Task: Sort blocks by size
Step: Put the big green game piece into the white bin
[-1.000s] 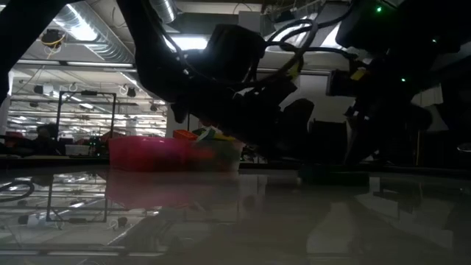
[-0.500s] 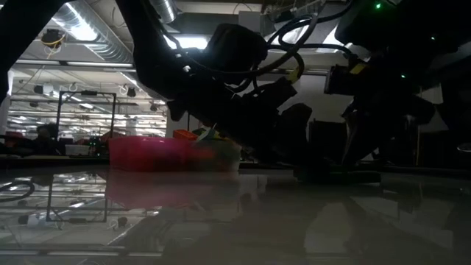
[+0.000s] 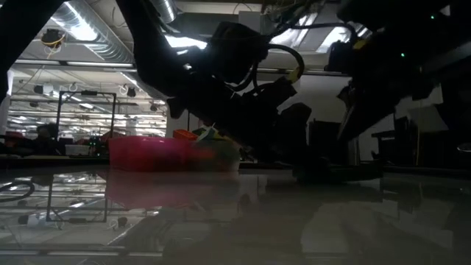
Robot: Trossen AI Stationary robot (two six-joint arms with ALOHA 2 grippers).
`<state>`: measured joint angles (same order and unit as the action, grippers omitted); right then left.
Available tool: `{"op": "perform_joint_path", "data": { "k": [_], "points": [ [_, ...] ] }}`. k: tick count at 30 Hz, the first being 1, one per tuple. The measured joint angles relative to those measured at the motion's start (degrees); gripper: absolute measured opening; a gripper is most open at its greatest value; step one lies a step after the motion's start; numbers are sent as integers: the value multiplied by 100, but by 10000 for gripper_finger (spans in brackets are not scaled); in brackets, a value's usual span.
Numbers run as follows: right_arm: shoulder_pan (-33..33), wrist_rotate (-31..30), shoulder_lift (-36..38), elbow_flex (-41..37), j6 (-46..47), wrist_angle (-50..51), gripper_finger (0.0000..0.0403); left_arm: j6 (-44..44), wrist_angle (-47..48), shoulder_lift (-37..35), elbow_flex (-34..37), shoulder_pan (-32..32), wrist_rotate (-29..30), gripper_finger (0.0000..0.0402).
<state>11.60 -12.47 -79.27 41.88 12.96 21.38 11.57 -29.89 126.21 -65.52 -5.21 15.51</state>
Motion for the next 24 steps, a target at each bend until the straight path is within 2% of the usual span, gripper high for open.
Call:
{"op": "perform_joint_path", "data": {
  "k": [5,24],
  "points": [
    [0,-2,222,14,-1,39,5,6,-79,-20,-6,41,-15,134],
    [0,-4,217,18,14,396,5,-498,-173,-555,-9,514,-35,132]
  ]
}}
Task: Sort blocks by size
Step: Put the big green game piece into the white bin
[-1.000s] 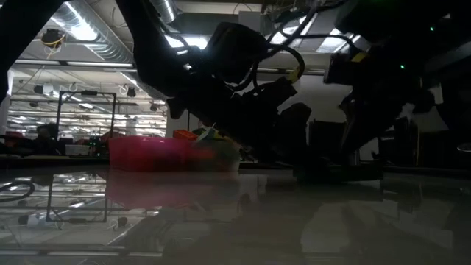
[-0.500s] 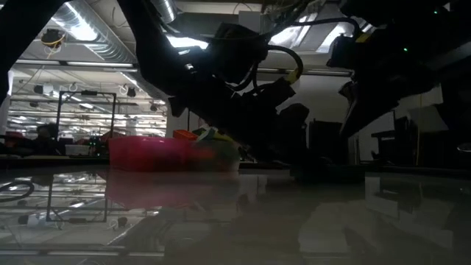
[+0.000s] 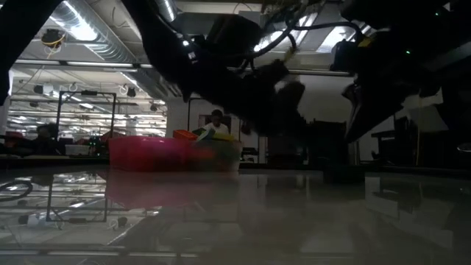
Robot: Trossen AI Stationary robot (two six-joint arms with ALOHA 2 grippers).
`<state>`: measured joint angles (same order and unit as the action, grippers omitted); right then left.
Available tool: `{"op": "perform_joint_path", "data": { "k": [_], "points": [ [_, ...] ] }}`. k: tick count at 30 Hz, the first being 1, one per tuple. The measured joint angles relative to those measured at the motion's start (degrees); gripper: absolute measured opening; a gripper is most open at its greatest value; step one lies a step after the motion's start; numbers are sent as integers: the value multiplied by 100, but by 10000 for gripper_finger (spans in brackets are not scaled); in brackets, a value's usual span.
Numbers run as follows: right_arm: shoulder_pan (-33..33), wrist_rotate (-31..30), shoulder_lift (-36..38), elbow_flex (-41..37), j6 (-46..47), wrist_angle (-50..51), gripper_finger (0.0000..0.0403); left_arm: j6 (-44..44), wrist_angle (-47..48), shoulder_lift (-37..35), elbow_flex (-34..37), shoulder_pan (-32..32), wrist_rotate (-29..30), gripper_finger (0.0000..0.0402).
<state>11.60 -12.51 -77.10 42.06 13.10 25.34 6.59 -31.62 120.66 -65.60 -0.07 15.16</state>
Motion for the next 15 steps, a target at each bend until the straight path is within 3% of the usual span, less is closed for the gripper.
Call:
{"op": "perform_joint_path", "data": {
  "k": [6,15],
  "points": [
    [0,2,0,0,3,220,5,-369,493,-706,-7,487,8,134],
    [2,-6,-2,-11,-2,243,5,-529,2262,-1847,-13,1375,21,135]
  ]
}}
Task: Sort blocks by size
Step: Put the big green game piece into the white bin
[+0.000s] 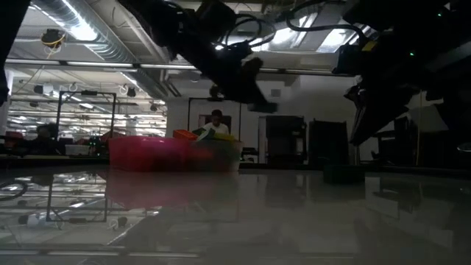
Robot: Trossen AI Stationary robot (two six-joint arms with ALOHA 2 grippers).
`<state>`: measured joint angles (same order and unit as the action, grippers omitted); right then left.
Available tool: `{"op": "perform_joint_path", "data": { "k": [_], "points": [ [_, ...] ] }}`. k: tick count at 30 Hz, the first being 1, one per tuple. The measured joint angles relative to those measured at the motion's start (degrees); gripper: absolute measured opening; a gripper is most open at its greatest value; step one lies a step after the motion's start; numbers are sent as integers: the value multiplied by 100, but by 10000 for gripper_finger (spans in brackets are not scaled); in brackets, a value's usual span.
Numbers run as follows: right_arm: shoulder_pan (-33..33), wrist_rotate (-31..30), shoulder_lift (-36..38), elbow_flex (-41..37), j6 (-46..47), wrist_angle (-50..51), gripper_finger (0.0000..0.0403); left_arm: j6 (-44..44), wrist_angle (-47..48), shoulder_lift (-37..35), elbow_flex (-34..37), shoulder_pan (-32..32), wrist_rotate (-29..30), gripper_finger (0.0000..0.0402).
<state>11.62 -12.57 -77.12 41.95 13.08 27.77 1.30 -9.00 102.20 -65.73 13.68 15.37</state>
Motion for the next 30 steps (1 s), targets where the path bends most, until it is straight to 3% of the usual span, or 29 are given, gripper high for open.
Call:
{"op": "perform_joint_path", "data": {
  "k": [14,30],
  "points": [
    [0,-30,0,-4,-9,29,5,22,1511,-368,0,1084,38,136],
    [-2,-195,0,-4,-13,26,5,470,2447,-405,-8,1192,38,136]
  ]
}}
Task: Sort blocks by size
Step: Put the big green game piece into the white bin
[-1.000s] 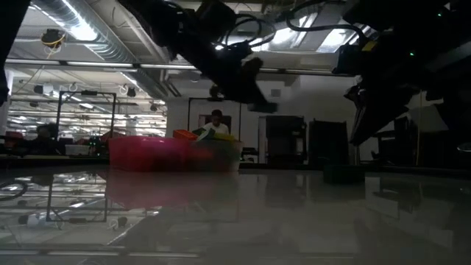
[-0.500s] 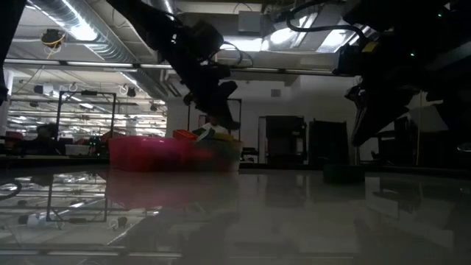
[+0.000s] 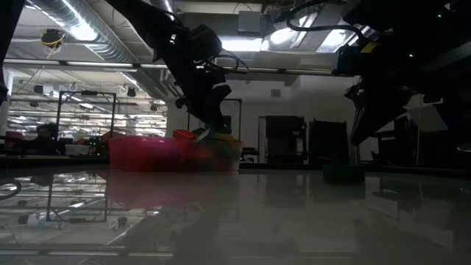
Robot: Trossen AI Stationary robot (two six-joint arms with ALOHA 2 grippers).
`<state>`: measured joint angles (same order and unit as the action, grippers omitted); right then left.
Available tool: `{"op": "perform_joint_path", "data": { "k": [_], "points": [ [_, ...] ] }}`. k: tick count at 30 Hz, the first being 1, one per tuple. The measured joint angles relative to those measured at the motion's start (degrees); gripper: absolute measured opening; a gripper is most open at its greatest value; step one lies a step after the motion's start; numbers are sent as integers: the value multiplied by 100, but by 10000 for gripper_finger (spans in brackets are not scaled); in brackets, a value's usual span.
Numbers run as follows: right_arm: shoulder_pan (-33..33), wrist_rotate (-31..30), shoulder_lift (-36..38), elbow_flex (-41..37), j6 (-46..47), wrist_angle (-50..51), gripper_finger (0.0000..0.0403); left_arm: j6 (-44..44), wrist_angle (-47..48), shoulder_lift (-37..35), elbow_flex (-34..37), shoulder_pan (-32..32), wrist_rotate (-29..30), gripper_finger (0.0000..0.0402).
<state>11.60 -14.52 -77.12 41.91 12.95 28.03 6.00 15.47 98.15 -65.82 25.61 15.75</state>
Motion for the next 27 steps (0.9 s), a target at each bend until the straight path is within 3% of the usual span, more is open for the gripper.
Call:
{"op": "perform_joint_path", "data": {
  "k": [27],
  "points": [
    [0,-2,-2,-2,0,-5,5,291,606,-341,15,-89,-11,136]
  ]
}}
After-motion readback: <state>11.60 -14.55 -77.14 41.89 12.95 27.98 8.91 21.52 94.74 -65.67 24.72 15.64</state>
